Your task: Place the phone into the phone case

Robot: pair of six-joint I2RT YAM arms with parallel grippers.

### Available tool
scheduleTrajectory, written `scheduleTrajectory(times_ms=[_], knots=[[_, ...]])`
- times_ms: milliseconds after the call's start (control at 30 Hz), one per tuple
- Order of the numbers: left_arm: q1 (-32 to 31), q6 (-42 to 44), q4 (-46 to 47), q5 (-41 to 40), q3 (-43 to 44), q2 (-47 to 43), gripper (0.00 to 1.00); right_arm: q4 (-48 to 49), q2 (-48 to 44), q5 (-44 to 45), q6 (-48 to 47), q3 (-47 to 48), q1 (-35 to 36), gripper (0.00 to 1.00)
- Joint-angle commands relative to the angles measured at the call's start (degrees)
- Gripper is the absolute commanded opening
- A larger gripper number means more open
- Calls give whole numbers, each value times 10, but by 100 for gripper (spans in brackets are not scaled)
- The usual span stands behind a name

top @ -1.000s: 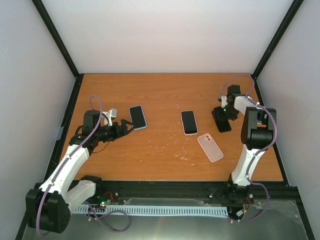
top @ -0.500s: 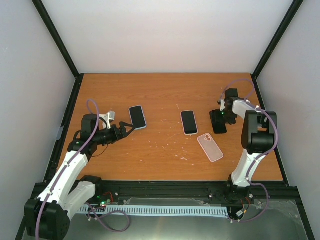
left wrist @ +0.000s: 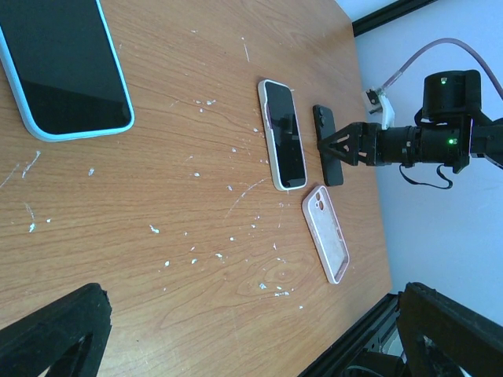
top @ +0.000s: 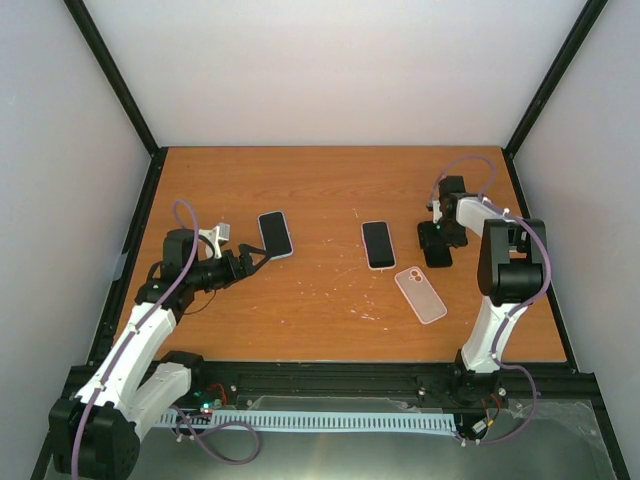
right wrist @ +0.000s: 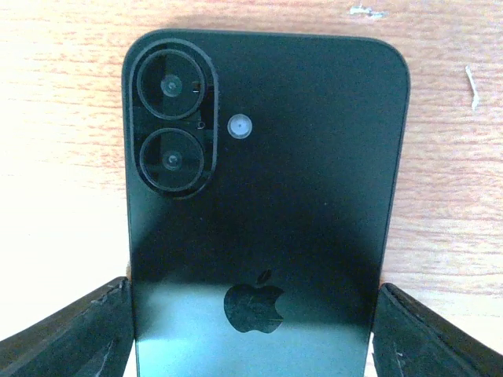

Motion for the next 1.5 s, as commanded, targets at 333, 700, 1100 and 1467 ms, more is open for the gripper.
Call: scheduleTrajectory(times_ms=[333, 700, 1100, 1467], knots=[[4, -7, 12, 8, 7, -4, 100, -27, 43, 24, 4, -17, 6, 69], [4, -20, 25, 6, -14, -1, 99, -9, -35, 28, 27, -43, 47, 63], [4, -15, 32, 6, -6, 54, 90, 0, -108, 33, 40, -62, 86, 58], [4, -11, 55, 35, 54, 140, 79, 32, -164, -35, 36, -75, 201, 56]])
